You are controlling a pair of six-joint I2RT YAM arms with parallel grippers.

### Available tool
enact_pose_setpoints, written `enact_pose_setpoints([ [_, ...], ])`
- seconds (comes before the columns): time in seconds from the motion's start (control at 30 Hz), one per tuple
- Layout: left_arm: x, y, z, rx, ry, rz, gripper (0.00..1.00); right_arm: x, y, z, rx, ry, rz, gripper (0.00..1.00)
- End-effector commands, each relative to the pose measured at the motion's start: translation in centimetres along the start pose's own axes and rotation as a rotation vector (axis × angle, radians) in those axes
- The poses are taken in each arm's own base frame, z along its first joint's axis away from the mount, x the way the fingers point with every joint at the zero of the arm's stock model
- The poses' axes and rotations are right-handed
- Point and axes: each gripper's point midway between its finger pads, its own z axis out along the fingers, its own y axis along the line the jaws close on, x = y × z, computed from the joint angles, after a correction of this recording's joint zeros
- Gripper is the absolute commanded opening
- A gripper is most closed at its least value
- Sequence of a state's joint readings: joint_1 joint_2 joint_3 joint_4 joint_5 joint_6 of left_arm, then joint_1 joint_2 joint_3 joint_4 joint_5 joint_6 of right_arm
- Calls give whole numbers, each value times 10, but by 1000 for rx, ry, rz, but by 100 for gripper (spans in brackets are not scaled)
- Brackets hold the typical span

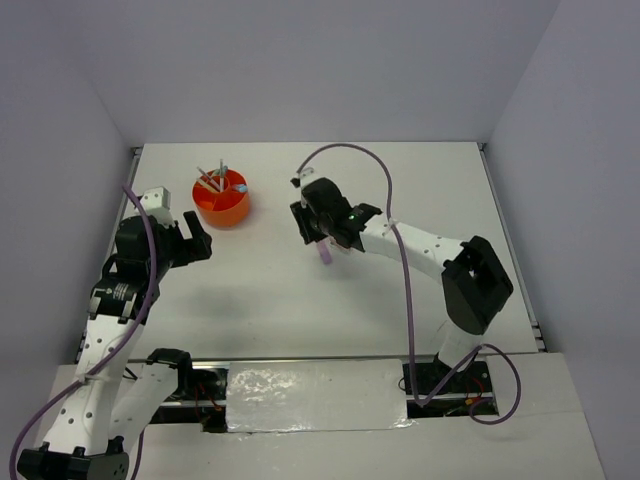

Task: Sort the stationery into containers
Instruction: Pick up the stationery from the center of the board.

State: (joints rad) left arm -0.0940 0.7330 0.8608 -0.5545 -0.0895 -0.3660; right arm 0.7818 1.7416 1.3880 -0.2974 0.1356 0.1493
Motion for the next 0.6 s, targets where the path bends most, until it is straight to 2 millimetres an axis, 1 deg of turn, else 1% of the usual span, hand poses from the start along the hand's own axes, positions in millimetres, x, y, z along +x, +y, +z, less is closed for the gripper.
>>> enact_pose_setpoints([
  [0.0, -9, -7, -1, 44, -42, 20, 99, 48, -10, 3, 20, 81, 9, 46],
  [0.1, -8, -5, 1, 30, -30, 20, 99, 67, -15, 10, 37, 124, 5, 45],
  [0.17, -6, -2, 2, 10, -24, 18, 99, 74, -18, 14, 58, 132, 2, 45],
  [0.27, -6, -4, 4, 18, -19, 21, 99, 83, -30, 24, 121, 147, -4, 47],
  [0.4, -3, -4, 5, 17, -8, 24, 99, 92, -31, 32, 125, 168, -10, 48],
  [0.57, -3, -5, 5, 20, -6, 26, 99, 107, -38, 41, 147, 203, -1, 54],
])
